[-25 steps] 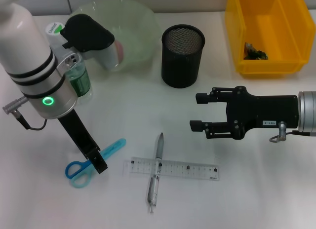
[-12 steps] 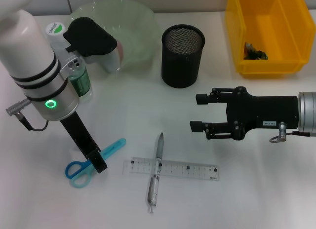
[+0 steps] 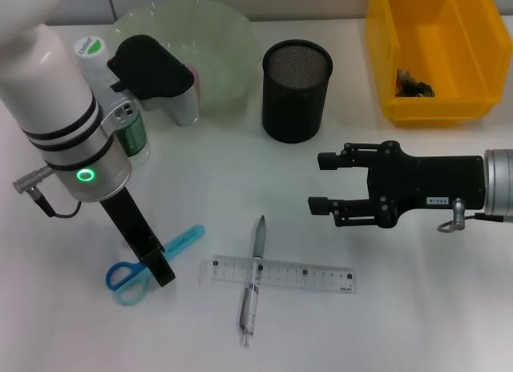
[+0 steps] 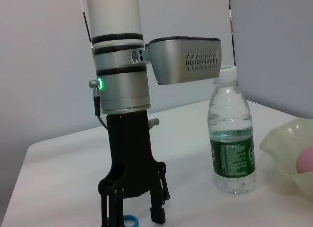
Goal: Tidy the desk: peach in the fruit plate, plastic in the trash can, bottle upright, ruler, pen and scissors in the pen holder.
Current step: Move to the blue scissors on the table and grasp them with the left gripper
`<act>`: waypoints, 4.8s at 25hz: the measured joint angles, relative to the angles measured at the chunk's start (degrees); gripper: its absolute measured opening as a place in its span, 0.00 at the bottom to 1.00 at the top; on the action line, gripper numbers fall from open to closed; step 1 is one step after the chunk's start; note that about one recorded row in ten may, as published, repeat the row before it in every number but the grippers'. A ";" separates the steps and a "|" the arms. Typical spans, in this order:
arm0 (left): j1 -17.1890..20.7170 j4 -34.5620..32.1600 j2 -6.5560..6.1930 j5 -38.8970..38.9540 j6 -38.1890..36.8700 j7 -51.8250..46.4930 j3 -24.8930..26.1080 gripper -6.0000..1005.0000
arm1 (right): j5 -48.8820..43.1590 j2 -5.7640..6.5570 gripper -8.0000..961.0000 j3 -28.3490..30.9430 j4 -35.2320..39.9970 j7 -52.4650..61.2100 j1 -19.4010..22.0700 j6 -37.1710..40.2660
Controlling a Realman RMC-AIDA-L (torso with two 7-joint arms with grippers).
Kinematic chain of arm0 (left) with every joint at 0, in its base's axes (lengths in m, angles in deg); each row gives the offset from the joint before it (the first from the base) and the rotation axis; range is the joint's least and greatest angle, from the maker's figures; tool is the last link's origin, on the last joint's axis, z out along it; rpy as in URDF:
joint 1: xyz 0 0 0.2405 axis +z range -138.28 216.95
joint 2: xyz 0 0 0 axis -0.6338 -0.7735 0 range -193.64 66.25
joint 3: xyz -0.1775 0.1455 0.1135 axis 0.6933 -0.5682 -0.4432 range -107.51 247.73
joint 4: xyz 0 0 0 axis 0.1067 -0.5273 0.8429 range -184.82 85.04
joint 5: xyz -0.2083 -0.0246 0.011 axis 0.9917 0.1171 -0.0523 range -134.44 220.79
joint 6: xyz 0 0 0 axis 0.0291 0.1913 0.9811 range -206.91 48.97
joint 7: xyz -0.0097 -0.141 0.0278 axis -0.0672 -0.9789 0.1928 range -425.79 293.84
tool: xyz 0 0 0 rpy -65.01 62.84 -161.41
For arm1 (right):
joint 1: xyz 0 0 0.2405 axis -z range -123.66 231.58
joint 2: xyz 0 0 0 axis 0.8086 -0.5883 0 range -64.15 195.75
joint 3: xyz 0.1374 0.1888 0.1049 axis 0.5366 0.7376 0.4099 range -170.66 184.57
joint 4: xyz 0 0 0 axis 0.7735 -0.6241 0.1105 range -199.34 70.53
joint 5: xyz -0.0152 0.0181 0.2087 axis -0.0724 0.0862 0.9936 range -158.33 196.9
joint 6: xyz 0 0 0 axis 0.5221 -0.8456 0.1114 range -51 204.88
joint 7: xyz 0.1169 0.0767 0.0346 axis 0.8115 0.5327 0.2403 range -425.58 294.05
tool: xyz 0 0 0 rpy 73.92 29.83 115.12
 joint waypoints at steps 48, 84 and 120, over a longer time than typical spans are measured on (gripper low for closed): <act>0.26 -2.82 0.01 -0.61 1.73 -0.98 -6.41 0.77 | 2.45 -0.07 0.76 0.11 -1.23 -0.39 0.24 0.41; 1.71 -4.53 0.01 -0.63 1.82 -1.72 -8.55 0.68 | 1.84 0.09 0.76 -0.18 -0.95 -0.35 0.00 1.50; 2.73 -6.26 0.00 -0.68 2.09 -2.56 -10.93 0.40 | 1.85 0.43 0.76 -0.18 -0.87 -0.10 -0.21 1.30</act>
